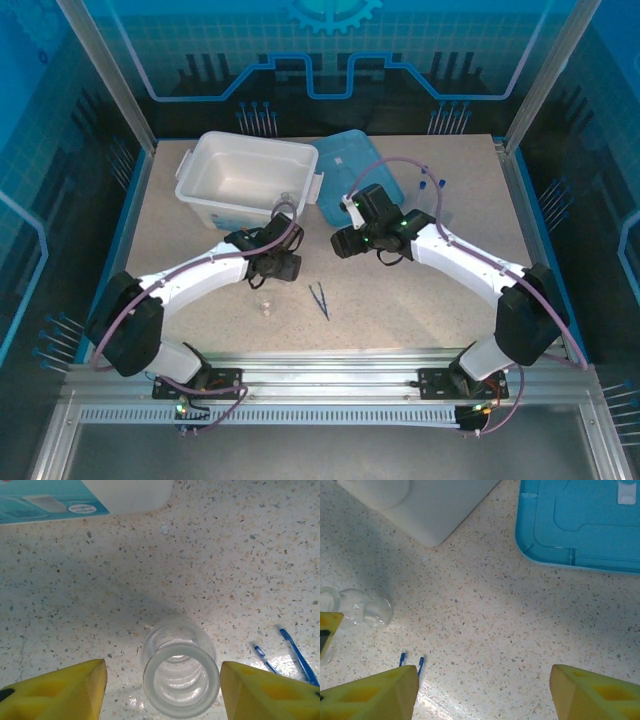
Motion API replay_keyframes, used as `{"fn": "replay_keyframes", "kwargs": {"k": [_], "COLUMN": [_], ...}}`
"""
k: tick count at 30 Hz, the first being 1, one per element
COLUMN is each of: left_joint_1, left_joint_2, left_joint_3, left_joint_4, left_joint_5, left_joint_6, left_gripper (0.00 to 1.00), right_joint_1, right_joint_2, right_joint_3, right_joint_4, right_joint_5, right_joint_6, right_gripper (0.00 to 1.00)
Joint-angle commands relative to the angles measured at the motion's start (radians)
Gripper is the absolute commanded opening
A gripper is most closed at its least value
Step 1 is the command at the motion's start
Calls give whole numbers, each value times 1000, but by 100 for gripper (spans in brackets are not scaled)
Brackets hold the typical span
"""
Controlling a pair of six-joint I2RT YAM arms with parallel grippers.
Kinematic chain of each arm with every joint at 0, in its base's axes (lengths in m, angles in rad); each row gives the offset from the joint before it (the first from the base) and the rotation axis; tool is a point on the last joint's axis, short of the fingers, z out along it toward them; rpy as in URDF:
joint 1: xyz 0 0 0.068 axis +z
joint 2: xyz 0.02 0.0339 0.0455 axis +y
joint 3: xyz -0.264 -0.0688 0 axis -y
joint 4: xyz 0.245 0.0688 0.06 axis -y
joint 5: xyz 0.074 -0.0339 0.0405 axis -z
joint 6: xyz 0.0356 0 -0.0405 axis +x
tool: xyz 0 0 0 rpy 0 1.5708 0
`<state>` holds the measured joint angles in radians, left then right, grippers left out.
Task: Organize the chemistry lab equipment
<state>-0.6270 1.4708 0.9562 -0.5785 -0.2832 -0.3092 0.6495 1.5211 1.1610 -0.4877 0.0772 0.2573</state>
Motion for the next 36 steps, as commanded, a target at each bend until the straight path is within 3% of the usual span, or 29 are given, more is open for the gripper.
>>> {"fn": "replay_keyframes", "kwargs": {"k": [1, 17, 22, 30, 36], "left_joint_1": [-8, -8, -9, -10, -8], "left_joint_2": [25, 51, 31, -62, -119], "left_joint_3": [27, 52, 69, 147, 303], "left_joint_4": [17, 7, -19, -132, -270], "left_joint_5": [19, 16, 16, 40, 24], "left_joint_6": [-6, 13, 12, 24, 65], "left_gripper": [61, 39, 27, 20, 19], "right_joint_1": [12, 11, 10, 7, 2], "right_joint_2": [15, 36, 33, 25, 34], "right_joint_3": [17, 17, 18, 27, 34], "right_joint_4": [-23, -20, -22, -20, -15], "right_joint_5": [-4, -5, -2, -3, -15], "right_joint_6": [-20, -23, -24, -23, -12], "right_gripper": [71, 70, 69, 69, 69]}}
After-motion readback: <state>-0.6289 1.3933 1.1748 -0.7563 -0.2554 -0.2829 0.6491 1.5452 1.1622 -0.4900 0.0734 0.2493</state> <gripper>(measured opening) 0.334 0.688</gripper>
